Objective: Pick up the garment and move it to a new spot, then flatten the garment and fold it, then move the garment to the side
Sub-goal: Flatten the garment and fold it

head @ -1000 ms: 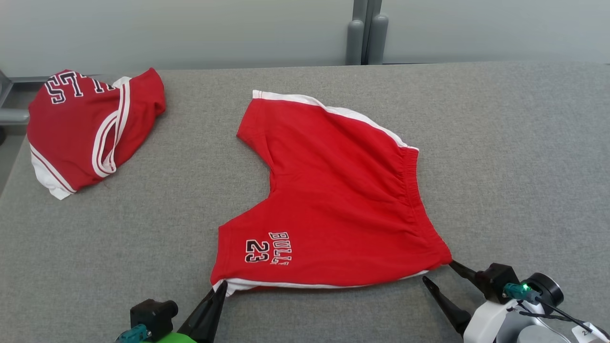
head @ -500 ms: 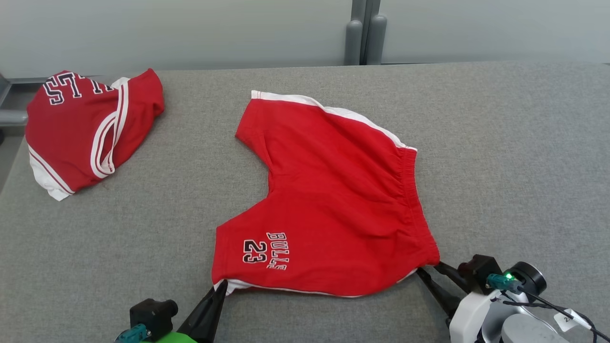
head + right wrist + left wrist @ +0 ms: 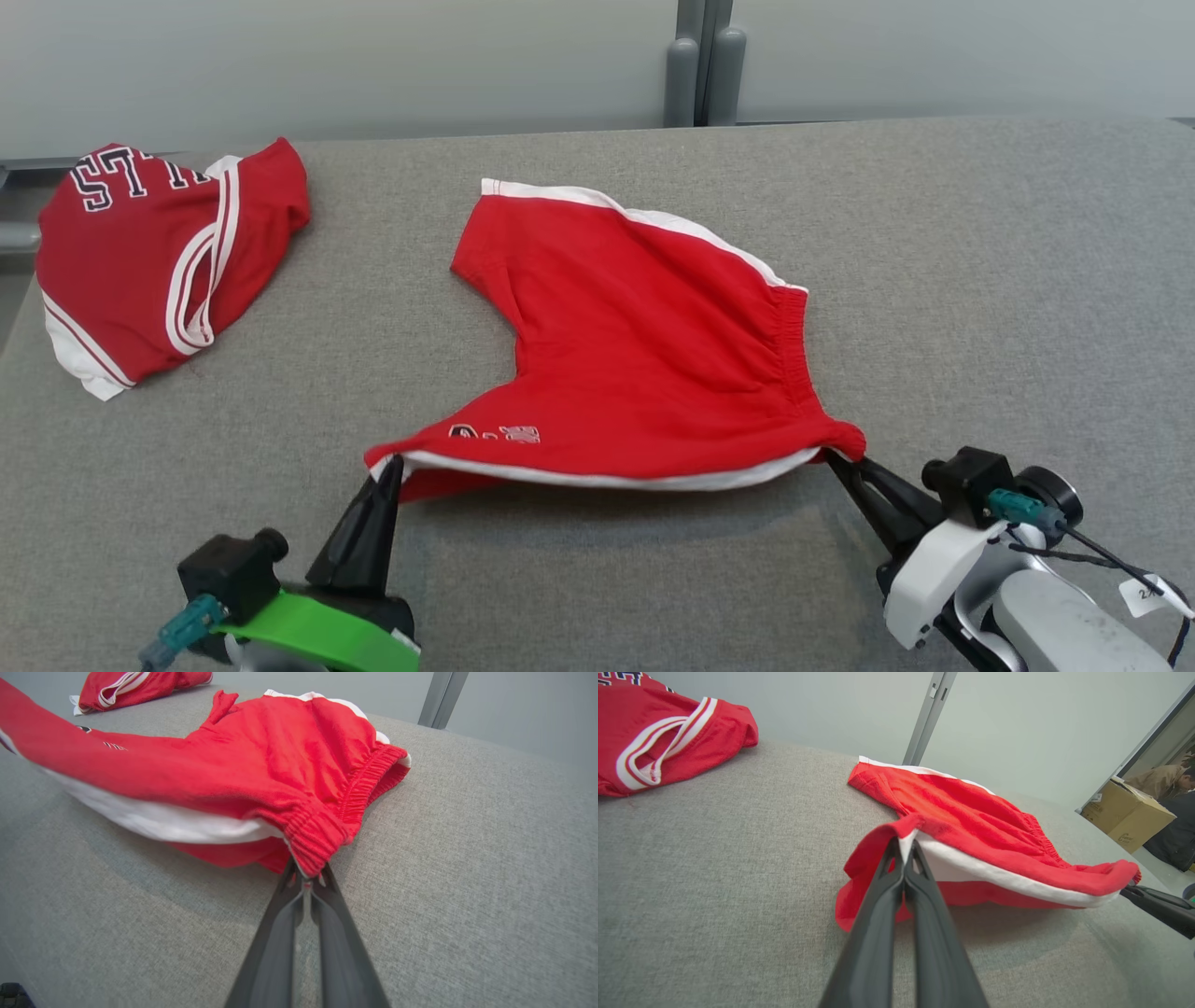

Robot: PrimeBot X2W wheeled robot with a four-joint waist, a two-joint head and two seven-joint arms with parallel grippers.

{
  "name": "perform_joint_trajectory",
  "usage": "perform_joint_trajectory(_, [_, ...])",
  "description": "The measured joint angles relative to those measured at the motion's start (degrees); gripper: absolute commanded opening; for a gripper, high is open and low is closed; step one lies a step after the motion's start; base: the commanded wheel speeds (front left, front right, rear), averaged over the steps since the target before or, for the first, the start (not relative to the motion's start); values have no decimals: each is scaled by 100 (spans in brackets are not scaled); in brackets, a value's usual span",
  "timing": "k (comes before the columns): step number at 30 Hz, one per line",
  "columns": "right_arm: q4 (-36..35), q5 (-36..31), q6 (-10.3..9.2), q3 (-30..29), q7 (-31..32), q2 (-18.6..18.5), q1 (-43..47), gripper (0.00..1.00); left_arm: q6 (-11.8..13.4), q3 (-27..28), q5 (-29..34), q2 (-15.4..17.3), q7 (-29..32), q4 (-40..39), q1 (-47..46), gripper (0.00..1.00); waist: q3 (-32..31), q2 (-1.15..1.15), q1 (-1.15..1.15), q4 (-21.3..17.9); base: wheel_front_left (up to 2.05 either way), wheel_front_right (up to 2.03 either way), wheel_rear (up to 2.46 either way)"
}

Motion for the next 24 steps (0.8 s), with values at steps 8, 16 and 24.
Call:
perform_joint_trajectory(8, [-954,10,-25,-546,-1,-29,-22,0,0,316,46,-113,-35,-820,-142,0,-45,0,0,-50,0,0,0])
perform_joint_trajectory(16, [-1729,-177,-220,-969,-9,-245,66,0,0,552,411,-280,-37,-1958,-307,0,-155,0,0,-1,0,0,0])
perform_joint_trajectory(24, [-1993,-229,-210,-890,-9,-557,727,0,-9,216,688,-254,-59,-2596,-26,0,-226,0,0,78,0,0,0])
